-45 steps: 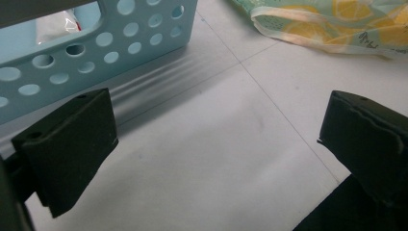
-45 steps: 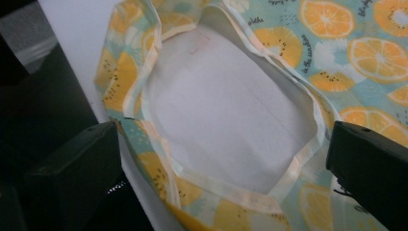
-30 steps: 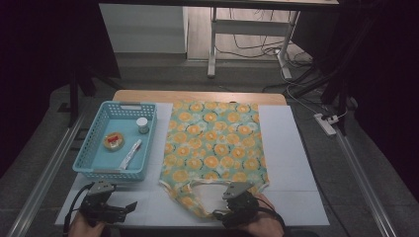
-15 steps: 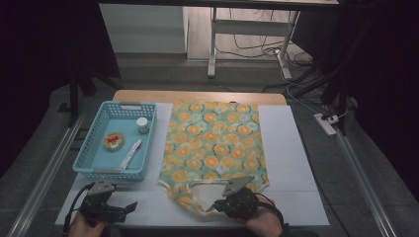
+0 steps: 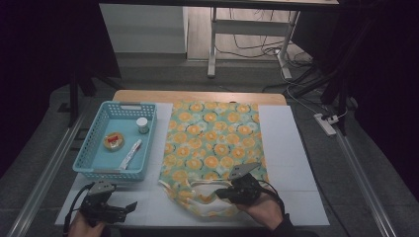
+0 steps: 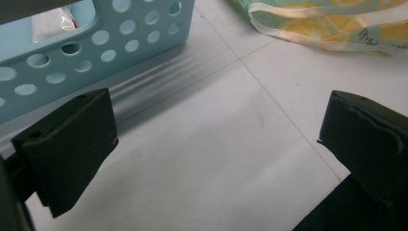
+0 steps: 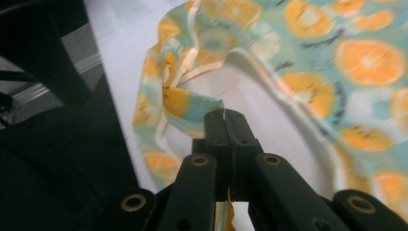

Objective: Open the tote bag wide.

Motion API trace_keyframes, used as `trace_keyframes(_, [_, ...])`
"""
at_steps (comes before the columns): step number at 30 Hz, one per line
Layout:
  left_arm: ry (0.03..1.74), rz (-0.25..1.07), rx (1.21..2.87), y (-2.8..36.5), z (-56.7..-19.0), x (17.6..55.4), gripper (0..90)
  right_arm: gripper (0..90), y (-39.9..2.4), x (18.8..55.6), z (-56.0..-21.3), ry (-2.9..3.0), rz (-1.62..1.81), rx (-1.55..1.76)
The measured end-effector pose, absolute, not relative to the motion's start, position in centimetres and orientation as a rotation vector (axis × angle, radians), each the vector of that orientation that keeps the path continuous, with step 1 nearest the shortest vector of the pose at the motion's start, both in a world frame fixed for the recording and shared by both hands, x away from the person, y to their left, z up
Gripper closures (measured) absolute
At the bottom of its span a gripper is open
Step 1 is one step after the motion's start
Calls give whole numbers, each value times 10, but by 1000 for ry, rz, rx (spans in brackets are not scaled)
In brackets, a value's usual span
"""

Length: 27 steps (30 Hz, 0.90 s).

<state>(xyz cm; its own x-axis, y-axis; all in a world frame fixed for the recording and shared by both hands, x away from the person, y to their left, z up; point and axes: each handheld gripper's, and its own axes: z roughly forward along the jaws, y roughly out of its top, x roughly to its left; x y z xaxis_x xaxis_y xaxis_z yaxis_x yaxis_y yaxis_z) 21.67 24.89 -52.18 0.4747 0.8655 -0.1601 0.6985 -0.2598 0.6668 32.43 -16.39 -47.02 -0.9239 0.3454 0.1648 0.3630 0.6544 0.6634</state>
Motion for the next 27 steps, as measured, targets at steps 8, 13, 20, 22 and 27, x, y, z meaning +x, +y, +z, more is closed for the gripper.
trace_keyframes(8, [1291, 308, 2030, 249, -522, 217, 0, 894, -162, 346, -462, -2845, -1200, -639])
trace_keyframes(13, [1292, 306, 2027, 250, -522, 217, 0, 894, -162, 366, -461, -2854, -1222, -680])
trace_keyframes(20, [1294, 302, 2025, 250, -522, 217, 0, 895, -160, 389, -460, -2870, -1250, -719])
trace_keyframes(22, [1294, 301, 2025, 250, -522, 217, 0, 895, -159, 396, -459, -2872, -1260, -735])
trace_keyframes(27, [1295, 297, 2023, 250, -522, 217, 0, 895, -157, 413, -454, -2873, -1287, -764])
